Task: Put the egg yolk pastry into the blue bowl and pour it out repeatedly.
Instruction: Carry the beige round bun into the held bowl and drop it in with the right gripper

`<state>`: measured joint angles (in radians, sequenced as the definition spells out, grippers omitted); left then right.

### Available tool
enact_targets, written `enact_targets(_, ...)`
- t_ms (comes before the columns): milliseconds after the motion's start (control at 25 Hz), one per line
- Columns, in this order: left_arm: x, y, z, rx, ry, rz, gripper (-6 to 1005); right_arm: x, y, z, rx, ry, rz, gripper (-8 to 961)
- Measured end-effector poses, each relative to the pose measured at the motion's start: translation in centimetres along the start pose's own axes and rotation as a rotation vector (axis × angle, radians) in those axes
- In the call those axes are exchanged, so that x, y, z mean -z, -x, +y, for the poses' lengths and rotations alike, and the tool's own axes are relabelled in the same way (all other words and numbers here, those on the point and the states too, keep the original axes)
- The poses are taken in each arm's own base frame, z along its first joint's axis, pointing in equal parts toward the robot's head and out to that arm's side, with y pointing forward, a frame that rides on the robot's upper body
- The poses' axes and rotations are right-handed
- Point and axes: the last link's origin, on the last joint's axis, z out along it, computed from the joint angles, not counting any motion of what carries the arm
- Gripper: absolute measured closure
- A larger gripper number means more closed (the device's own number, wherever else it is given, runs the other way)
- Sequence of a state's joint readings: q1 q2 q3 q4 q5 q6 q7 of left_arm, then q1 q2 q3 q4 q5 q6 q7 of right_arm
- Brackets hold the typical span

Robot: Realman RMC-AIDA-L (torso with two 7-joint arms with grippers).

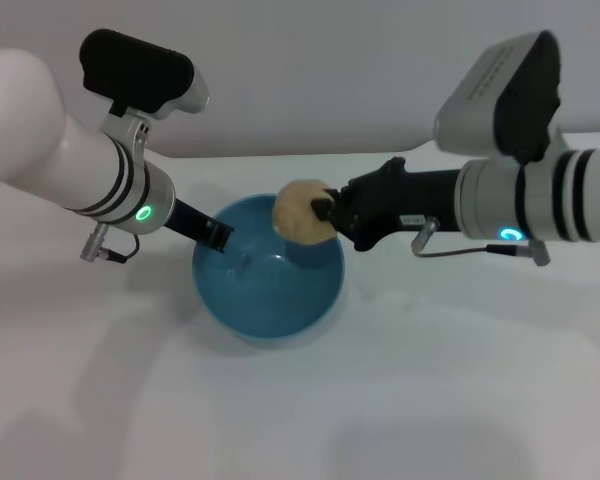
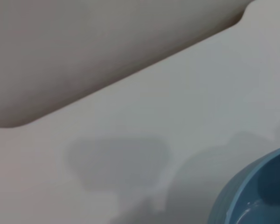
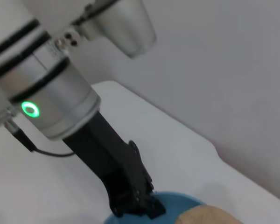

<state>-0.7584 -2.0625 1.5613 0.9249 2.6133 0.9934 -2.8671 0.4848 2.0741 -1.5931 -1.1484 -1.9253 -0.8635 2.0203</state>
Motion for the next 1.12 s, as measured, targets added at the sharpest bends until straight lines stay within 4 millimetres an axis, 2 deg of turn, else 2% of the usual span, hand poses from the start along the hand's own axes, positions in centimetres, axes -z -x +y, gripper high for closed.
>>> enact_targets(200,0.1,-0.1,0.4,-0.006,0.01,-0.018,988,-1.1,-0.9,0.1,-0.023,0.019,0.043,932)
enact_targets(320,0.3,-0.5,0.8,-0.022,0.02,-0.038,988,-1.8,-0.6,0.5,-0.034,0.045,0.04,934)
enact_targets(680,0.4,-0.4,1.1,-0.028,0.028,-0.065,987,-2.4,-0.7,0.6,-0.052,0.068,0.059,936)
enact_targets(920,0.5,-0.2,1.0,-0.027,0.029,-0.078,988,-2.3,-0.9,1.4,-0.046,0.118,0.082,757)
enact_targets(1120,0.7,-0.5,1.1,-0.041,0.026,-0.078,987,-1.2,-0.7,1.2,-0.051,0.095,0.043,536)
